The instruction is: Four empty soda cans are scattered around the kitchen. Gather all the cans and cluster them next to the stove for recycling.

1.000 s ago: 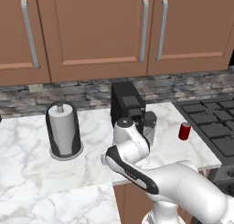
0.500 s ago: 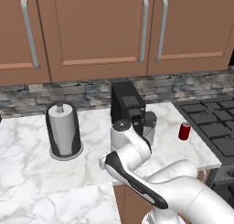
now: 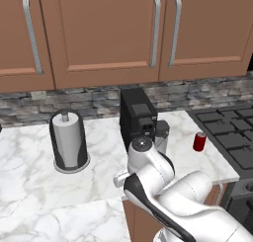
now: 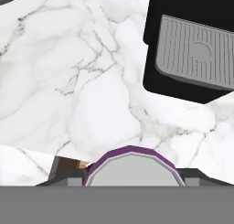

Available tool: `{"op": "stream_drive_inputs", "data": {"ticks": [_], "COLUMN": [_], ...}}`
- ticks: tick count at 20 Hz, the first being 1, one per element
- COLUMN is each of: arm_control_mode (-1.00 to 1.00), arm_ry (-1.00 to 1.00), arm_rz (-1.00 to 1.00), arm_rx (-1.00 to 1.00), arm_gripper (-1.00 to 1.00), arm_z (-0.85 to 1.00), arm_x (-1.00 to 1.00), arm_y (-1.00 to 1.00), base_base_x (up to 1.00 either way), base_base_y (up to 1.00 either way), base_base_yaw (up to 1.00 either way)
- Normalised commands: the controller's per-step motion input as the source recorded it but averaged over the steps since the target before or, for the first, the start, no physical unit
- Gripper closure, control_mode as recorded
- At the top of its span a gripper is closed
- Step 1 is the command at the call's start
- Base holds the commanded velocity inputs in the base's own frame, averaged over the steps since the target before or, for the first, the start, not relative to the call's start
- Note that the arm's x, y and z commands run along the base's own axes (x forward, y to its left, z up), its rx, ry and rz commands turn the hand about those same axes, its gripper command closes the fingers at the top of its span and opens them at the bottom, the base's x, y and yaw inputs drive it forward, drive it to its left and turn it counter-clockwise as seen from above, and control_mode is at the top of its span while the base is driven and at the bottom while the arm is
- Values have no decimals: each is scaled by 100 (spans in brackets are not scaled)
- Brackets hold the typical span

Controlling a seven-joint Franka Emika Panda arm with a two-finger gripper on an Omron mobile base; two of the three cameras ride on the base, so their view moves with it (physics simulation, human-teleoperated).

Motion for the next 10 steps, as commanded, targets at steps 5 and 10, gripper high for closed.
{"op": "stream_drive_inputs", "data": {"ticks": [5,10], "arm_control_mode": [-100,-100], "arm_ry": [0,0], "arm_rz": [0,0], "arm_rx": [0,0], "arm_gripper": [100,100], "arm_z": [3,6], "arm_x": [18,18], "arm_y": [-8,-6], "base_base_x": [0,0], "base_base_y": [0,0], "base_base_yaw": [0,0]}}
